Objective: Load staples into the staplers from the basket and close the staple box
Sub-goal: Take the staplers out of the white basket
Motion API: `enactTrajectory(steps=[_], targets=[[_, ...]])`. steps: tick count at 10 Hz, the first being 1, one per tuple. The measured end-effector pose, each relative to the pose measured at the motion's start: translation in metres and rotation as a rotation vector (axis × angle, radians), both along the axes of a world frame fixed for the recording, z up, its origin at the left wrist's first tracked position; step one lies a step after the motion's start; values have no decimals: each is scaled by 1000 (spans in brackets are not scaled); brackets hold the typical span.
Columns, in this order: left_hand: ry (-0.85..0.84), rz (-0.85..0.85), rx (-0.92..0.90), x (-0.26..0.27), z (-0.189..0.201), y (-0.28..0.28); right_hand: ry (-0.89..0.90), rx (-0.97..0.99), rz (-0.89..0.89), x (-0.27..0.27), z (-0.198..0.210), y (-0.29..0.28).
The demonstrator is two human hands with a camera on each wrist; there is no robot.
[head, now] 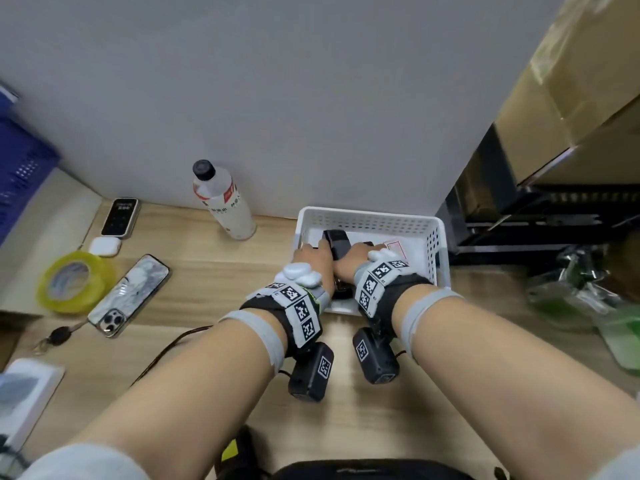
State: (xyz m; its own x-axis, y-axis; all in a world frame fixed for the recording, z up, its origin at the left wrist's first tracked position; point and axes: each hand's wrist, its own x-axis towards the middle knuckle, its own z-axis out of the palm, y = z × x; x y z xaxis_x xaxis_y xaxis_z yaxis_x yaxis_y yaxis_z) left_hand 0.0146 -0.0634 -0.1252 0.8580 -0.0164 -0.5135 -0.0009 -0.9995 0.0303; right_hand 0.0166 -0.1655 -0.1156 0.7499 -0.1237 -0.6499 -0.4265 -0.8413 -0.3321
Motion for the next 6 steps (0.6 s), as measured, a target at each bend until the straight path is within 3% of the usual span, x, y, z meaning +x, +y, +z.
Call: enactTrajectory(steps=[1, 2, 4, 6], targets=[[-26, 26, -13, -4, 3, -1, -28, -85, 34, -5, 0, 4], [120, 18, -27, -11, 2, -5, -53, -193, 92, -6, 1, 5], [-25, 200, -131, -24, -10, 0, -149, -71, -24, -11, -7, -22], [-100, 136, -251, -35, 31, 27, -299, 52, -130, -34, 45, -45]])
